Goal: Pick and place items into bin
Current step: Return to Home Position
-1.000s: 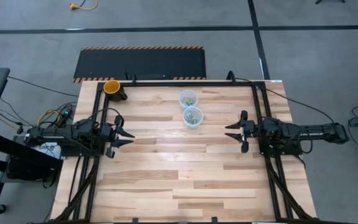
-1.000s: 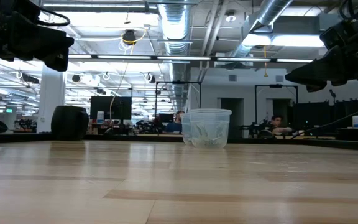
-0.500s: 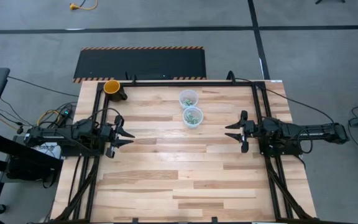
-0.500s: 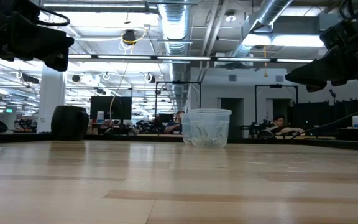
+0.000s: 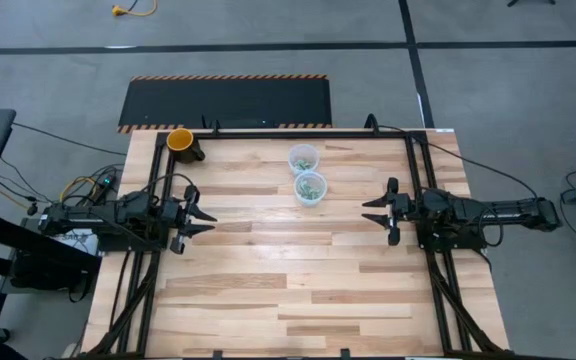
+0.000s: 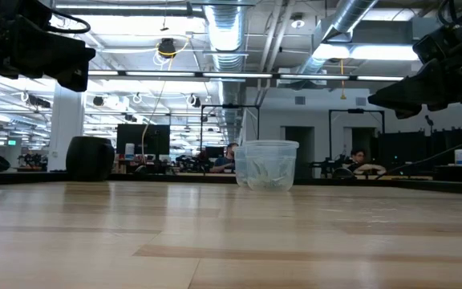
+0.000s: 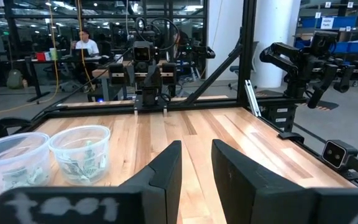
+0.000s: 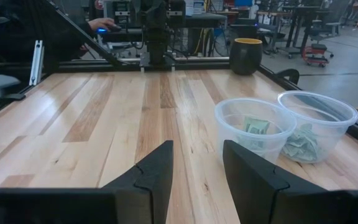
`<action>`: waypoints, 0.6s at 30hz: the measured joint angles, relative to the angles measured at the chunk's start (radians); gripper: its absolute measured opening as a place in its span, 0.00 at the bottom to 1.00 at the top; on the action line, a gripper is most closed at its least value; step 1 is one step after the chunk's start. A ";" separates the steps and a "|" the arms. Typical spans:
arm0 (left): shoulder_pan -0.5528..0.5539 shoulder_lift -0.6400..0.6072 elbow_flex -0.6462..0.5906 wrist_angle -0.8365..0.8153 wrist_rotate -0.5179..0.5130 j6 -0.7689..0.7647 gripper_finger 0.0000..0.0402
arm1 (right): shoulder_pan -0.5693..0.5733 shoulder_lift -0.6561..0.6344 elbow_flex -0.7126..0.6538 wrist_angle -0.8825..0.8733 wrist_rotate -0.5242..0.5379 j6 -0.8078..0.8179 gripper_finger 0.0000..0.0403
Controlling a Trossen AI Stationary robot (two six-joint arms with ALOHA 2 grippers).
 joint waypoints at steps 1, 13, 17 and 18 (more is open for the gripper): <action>0.000 0.000 0.000 0.000 0.000 0.000 0.19 | 0.000 0.000 0.000 0.000 0.000 0.000 0.33; 0.000 0.000 0.000 0.000 0.000 -0.007 0.19 | 0.000 0.000 0.000 0.000 0.000 0.000 0.33; 0.000 0.000 0.000 0.000 0.000 -0.011 0.19 | 0.000 0.000 0.000 0.000 0.000 0.000 0.33; 0.000 0.000 0.000 0.000 0.000 -0.011 0.19 | 0.000 0.000 0.000 0.000 0.000 0.000 0.33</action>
